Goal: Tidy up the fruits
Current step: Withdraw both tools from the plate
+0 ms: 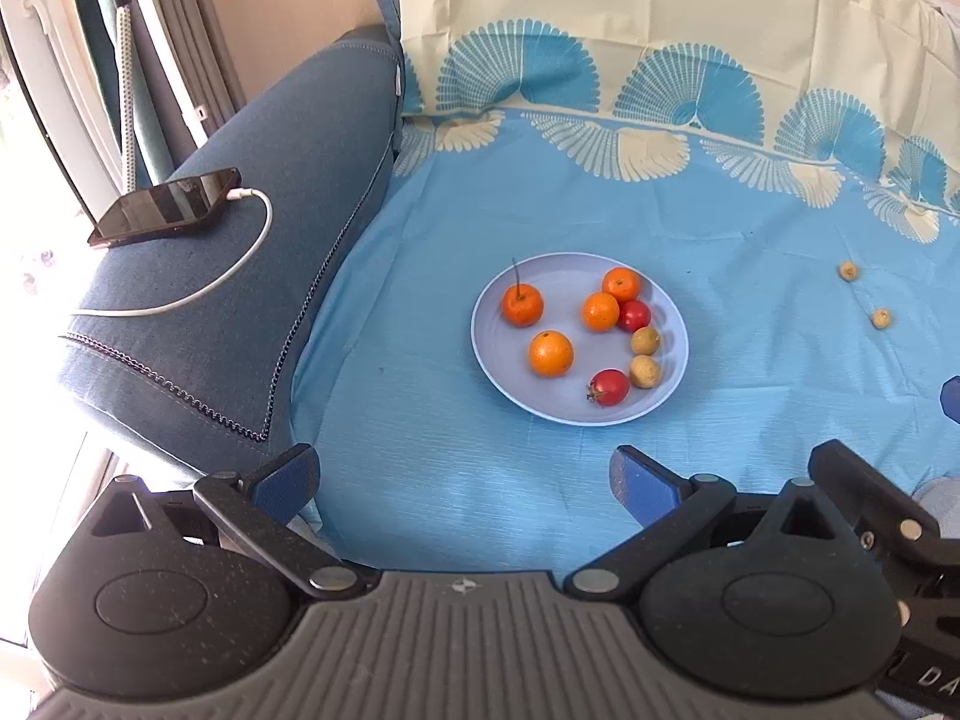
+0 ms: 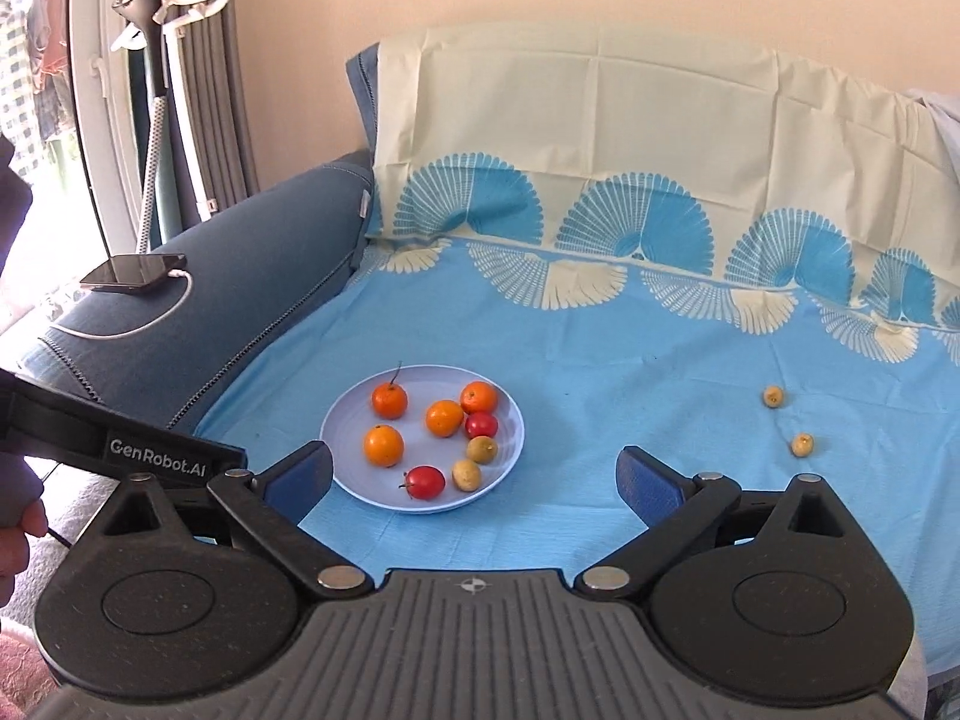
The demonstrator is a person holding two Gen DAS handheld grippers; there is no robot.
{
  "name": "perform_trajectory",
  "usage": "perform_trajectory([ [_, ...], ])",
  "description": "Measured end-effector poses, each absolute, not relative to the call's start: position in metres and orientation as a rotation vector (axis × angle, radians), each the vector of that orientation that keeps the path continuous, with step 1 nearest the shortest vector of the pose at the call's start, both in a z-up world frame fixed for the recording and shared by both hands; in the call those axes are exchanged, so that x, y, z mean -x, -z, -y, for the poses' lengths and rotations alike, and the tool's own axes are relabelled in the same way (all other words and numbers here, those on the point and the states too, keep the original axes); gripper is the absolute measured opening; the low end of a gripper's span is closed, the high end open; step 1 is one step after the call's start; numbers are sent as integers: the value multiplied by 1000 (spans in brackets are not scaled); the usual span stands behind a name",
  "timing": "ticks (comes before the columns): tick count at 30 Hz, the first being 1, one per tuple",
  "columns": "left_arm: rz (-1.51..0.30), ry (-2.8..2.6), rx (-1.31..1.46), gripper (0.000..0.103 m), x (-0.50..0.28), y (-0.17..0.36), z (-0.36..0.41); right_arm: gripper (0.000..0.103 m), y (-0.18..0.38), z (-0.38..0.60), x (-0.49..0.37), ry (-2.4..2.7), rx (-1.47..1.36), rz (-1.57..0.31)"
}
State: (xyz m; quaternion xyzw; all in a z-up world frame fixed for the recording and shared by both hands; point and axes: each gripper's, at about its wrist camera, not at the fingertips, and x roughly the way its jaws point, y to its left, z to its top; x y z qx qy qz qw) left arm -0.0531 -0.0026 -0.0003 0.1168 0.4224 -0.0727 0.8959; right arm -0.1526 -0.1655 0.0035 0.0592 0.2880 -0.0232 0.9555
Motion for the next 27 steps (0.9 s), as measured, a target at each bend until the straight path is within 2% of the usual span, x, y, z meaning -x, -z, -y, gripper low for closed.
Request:
perform_trajectory([
  [11, -844, 167, -257, 103, 65, -8, 5, 102, -15, 161, 173, 51, -110, -532],
  [27, -869, 191, -297, 103, 56, 4, 10, 102, -10, 158, 164, 51, -101, -561],
])
